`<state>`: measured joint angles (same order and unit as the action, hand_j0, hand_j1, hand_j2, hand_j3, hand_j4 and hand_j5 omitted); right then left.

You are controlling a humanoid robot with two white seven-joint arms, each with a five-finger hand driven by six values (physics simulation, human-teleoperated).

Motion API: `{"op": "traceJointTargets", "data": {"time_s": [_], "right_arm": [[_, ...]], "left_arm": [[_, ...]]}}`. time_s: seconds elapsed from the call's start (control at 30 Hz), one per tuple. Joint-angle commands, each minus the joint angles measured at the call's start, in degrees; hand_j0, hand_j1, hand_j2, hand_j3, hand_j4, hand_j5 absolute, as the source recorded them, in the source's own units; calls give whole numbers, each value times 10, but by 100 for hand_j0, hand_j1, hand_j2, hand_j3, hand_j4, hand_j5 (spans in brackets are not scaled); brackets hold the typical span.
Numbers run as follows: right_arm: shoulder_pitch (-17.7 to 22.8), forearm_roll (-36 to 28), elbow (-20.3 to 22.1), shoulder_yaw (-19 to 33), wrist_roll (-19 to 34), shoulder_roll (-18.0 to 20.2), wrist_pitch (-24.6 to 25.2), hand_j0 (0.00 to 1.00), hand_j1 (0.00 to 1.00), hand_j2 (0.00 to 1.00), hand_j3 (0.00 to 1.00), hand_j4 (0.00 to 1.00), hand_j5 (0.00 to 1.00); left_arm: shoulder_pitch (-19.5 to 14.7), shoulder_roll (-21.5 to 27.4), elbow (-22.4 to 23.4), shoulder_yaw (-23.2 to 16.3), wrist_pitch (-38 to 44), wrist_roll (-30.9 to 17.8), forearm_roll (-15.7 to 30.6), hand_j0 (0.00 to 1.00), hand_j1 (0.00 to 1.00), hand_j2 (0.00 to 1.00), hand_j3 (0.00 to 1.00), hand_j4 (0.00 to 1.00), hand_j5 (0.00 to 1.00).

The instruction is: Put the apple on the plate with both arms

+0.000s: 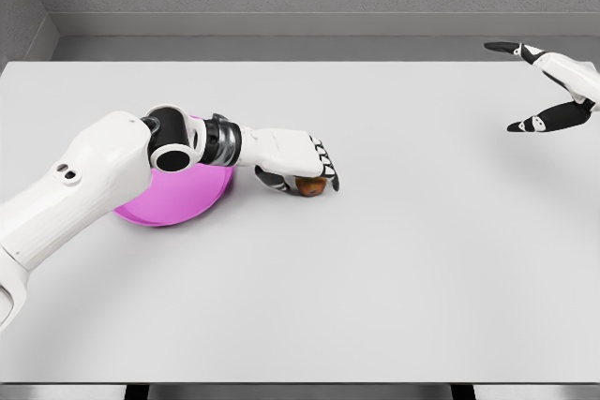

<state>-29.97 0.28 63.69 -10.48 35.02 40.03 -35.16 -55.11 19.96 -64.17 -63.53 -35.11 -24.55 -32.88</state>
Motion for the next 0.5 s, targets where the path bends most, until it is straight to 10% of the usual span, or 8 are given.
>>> {"op": "traceJointTargets", "data": {"time_s": [0.0, 0.47], "right_arm": [[0, -5, 0, 0, 0, 0, 2, 100, 100, 100, 100, 100, 100], [0, -5, 0, 0, 0, 0, 2, 100, 100, 100, 100, 100, 100]], "left_arm": [[0, 0, 0, 1, 1, 0, 3, 76, 76, 76, 76, 76, 76], [0, 0, -2, -6, 1, -2, -1, 52, 52, 52, 52, 52, 52]]}}
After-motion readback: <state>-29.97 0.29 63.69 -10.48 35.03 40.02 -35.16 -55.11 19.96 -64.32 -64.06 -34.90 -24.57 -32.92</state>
